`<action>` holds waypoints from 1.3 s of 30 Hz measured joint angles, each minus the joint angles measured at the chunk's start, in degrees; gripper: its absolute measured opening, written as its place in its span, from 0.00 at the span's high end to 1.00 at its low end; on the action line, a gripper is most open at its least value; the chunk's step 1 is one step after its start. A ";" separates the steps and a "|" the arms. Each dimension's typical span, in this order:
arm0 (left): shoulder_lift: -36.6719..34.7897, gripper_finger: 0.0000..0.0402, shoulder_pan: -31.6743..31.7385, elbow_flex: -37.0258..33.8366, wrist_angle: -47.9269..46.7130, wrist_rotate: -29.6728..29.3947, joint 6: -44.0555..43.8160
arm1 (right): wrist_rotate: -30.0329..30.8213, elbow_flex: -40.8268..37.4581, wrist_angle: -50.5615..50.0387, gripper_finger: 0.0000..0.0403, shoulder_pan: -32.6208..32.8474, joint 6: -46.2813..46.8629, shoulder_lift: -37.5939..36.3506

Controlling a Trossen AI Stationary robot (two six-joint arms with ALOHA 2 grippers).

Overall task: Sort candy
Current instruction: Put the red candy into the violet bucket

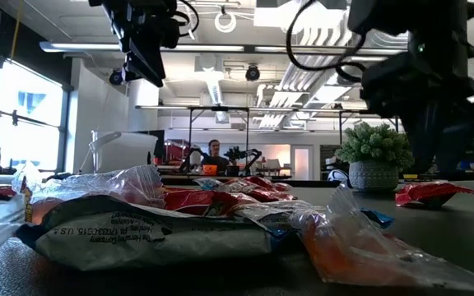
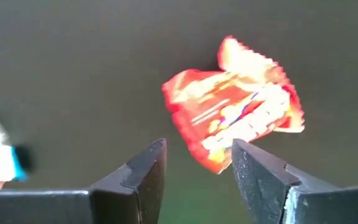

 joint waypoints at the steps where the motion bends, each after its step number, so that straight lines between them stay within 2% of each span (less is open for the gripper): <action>1: 0.00 0.78 0.00 0.00 -0.01 0.00 0.01 | 0.27 -1.16 1.02 0.56 -0.02 0.86 0.00; 8: 0.00 0.78 0.04 0.00 1.13 -0.02 2.93 | 3.29 -7.55 9.64 0.56 -0.01 5.71 -0.16; 16: -0.02 0.78 0.12 0.00 1.95 -0.04 4.56 | 4.79 -8.26 10.47 0.58 0.00 6.09 -0.15; 20: -0.02 0.78 0.26 0.00 1.54 -0.04 4.97 | 4.95 -8.28 10.31 0.68 -0.02 6.07 -0.13; 27: -0.04 0.78 1.42 0.00 1.46 -0.18 6.11 | 5.32 -8.26 10.56 0.96 -0.04 6.05 -0.13; 34: -0.04 0.78 2.47 0.00 -1.40 -0.24 6.13 | 4.20 -7.17 10.21 0.95 -0.05 5.93 0.10; 39: -0.04 0.78 2.84 0.00 -6.80 -0.25 6.11 | 3.84 -3.57 10.48 0.99 -0.04 0.83 0.17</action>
